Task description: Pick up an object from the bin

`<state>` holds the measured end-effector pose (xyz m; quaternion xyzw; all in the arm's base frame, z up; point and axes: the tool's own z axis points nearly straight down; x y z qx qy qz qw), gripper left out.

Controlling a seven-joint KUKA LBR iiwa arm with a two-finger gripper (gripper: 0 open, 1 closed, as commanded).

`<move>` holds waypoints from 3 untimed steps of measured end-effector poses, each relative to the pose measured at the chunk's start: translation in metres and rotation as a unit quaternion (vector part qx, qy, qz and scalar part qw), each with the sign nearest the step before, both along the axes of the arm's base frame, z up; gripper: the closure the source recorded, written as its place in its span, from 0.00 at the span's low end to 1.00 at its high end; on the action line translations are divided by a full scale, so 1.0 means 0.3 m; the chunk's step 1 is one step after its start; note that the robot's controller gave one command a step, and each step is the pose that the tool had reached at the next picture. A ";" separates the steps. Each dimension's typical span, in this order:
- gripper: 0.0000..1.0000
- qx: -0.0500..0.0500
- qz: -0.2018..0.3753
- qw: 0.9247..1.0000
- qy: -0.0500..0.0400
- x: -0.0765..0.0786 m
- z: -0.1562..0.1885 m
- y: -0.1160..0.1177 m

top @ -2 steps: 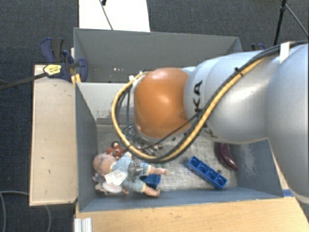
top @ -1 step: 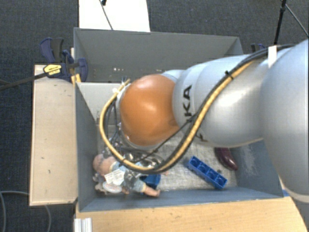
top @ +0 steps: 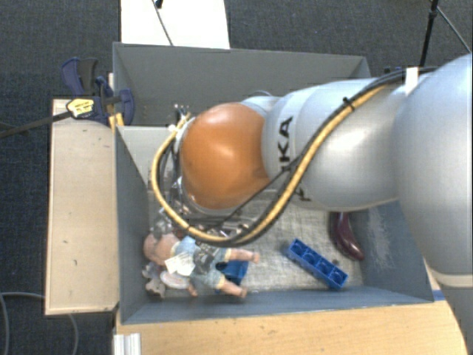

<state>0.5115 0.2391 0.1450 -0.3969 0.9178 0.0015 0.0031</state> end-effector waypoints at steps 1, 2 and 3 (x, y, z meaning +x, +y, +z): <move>0.00 0.003 0.110 0.994 -0.011 0.077 -0.151 0.046; 1.00 0.000 0.224 0.974 -0.015 0.021 -0.198 0.033; 1.00 0.000 0.224 0.975 -0.015 0.021 -0.198 0.033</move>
Offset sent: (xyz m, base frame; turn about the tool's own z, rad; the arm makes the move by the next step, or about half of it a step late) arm -0.0058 0.0071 -0.0750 -0.4635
